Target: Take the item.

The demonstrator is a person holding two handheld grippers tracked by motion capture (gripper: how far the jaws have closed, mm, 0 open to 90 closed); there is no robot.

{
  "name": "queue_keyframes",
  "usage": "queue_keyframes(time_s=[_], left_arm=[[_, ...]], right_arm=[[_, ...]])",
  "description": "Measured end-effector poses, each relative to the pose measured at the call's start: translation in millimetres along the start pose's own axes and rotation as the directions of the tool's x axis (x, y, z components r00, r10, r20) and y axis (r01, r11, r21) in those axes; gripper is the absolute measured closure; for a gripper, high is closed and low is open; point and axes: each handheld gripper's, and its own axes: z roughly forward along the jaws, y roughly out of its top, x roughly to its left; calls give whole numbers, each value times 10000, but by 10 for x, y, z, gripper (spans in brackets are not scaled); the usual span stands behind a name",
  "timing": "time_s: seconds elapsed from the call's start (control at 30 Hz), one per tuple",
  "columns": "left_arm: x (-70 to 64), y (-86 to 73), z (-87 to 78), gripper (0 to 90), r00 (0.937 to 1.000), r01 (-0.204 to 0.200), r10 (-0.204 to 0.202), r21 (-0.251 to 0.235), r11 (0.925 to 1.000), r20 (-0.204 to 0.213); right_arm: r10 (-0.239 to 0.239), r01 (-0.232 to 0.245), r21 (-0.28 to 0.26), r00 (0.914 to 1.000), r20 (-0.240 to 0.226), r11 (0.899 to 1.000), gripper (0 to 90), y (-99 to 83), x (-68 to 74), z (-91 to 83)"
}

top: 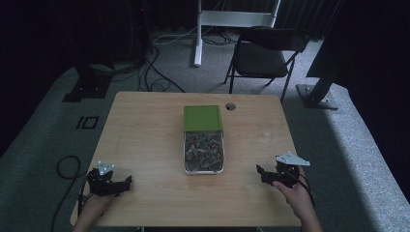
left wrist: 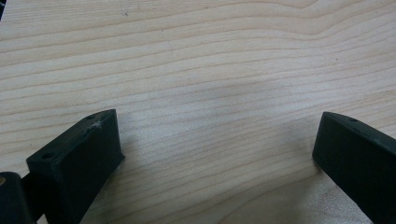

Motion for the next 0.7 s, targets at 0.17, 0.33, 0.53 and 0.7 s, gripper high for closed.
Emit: queue_keyframes(time_s=[0.17,0.33,0.53,0.7], left_arm=[[0,0,0,17,10000,0,0,4,10000,-1],[0,0,0,17,10000,-4,4,1,10000,-2],[1,0,0,17,10000,-6,6,5,10000,-1],[0,0,0,17,10000,-1,1,2,10000,2]], right_arm=[[-91,88,-243,9998,-152,9997,132,99,52,-26],[-166,150,-436,9992,-356,9989,132,174,109,-35],[-236,200,-604,9980,-579,9980,132,243,173,-53],[-265,204,-766,9965,-795,9969,133,304,232,-72]])
